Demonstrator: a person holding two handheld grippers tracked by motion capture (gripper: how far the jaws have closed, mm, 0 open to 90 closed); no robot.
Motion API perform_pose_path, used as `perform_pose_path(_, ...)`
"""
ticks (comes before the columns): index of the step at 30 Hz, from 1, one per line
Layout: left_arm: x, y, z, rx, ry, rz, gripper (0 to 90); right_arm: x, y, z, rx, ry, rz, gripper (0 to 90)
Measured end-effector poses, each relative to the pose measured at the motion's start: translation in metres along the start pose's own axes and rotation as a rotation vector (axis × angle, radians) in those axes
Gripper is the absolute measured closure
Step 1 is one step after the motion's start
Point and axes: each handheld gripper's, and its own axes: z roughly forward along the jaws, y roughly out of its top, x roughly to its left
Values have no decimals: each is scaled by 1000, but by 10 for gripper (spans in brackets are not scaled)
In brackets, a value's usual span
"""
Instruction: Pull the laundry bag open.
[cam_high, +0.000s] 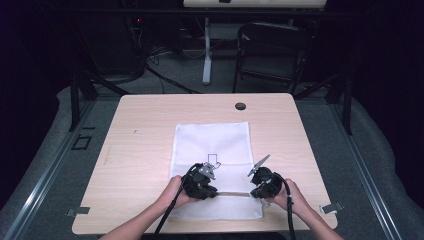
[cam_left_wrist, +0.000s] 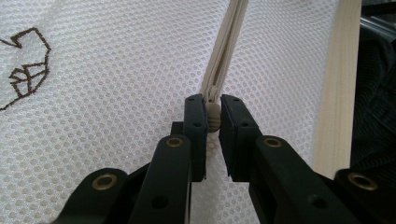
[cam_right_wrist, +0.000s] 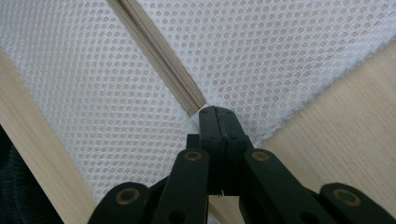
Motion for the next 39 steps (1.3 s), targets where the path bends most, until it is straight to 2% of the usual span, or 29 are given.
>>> perform_pose_path(5,1,-5,-4,0,0,-13,815,-2,-2,-1,-6,-2,3,900)
perform_pose_path(6,1,-5,-4,-5,-4,-17,815,-3,-2,-1,-5,9,1,900)
perform_pose_path(25,1,-14,-13,0,-1,-18,815,-4,-3,-1,1,0,6,900)
perform_pose_path(28,3,-16,-15,1,-2,-21,815,-4,-4,0,-17,9,23,900)
perform_pose_path(31,3,-18,-18,-3,1,-23,815,-5,-3,-2,-1,-5,13,900)
perform_pose_path(38,4,-23,-24,-2,9,-25,814,-5,-4,-2,-1,-2,16,900)
perform_pose_path(39,4,-25,-24,-9,-2,-36,814,-5,-4,-2,0,-1,16,900)
